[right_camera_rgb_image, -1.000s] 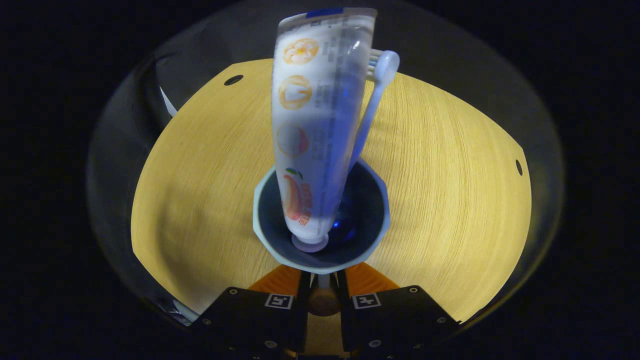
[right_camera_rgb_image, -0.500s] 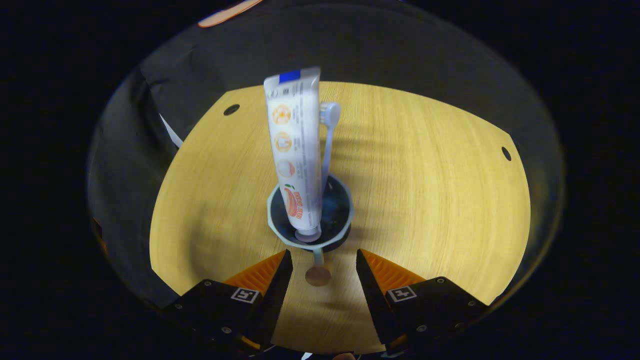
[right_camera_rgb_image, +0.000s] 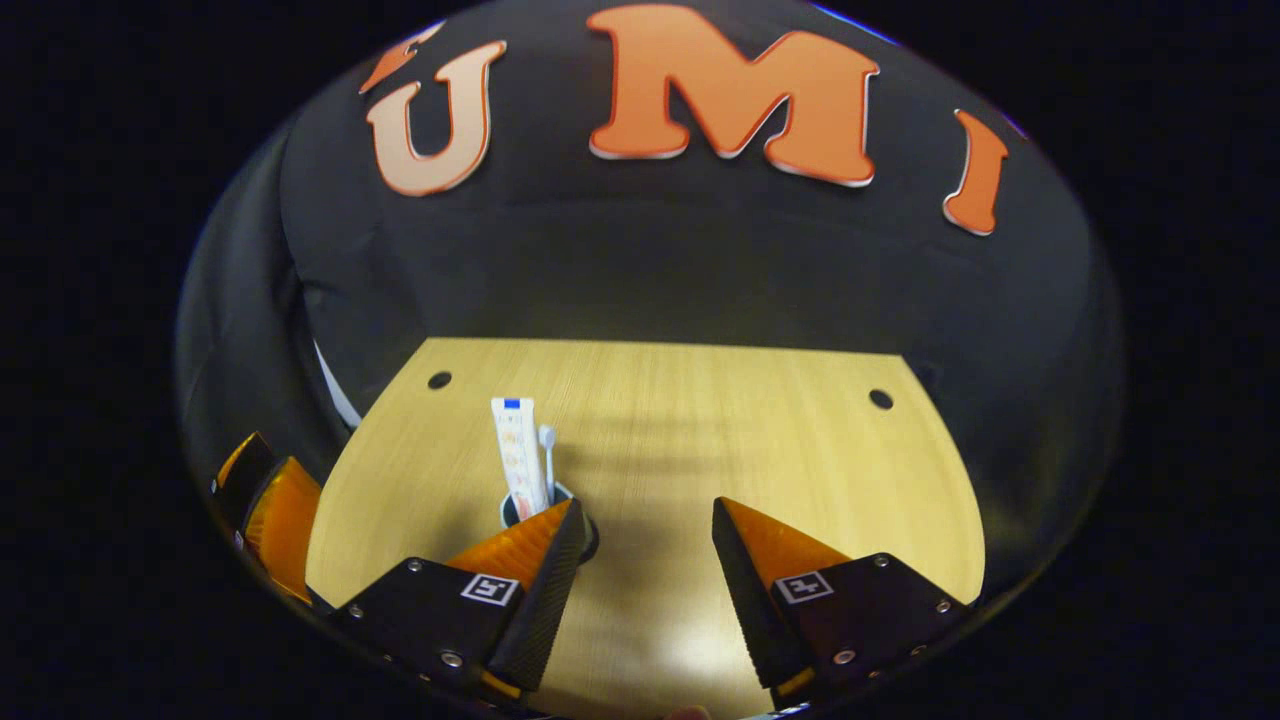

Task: Put the toothbrush and toothpaste on the desktop into the cup, then pick up the cup and place it on the coaster on the desktop.

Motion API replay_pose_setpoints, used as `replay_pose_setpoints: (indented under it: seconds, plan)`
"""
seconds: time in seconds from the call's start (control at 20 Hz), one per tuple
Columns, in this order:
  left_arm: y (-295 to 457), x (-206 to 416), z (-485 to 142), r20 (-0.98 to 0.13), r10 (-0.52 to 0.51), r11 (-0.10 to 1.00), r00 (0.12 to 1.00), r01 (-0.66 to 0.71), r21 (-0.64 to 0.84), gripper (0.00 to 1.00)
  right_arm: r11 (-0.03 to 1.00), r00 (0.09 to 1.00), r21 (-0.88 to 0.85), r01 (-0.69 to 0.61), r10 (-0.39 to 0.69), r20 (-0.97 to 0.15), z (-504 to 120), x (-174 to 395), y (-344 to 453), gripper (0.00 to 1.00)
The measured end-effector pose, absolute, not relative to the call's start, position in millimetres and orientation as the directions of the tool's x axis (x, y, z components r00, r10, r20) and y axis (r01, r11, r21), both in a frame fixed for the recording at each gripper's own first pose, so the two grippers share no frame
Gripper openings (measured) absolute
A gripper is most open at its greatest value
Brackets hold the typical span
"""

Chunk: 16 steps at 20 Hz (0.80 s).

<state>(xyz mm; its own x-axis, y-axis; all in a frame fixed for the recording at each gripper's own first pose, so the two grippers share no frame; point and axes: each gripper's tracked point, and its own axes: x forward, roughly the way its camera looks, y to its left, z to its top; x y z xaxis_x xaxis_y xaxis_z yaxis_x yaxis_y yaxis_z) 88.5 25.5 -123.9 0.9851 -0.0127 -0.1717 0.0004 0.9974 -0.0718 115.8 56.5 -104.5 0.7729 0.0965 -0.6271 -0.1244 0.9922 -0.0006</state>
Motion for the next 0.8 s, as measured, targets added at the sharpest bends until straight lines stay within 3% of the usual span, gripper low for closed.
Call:
replay_pose_setpoints:
  seconds: [0.35, 0.4, 0.45, 0.8]
  plan:
    - [-28.4, 82.0, -72.1, -0.089, -0.058, 0.998, 0.994, 0.054, -0.045, 0.97, 0.999, 0.923, 0.002, -0.034, 0.032, -0.383, -21.7, 99.9, 3.1, 0.78]
    - [-35.8, 79.1, -70.4, -0.086, -0.063, 0.997, 0.994, 0.059, -0.048, 0.98, 1.000, 0.934, 0.004, -0.020, 0.020, -0.358, -16.4, 94.1, -6.3, 0.73]
    - [-43.2, 75.8, -68.5, -0.086, -0.067, 0.997, 0.994, 0.063, -0.053, 0.97, 1.000, 0.941, 0.000, -0.010, 0.010, -0.338, -12.4, 92.3, -11.1, 0.78]
    - [-75.7, 61.7, -57.5, -0.076, -0.079, 0.996, 0.994, 0.075, -0.053, 0.97, 1.000, 0.950, 0.001, 0.024, -0.023, -0.310, -10.5, 65.7, -45.1, 0.79]
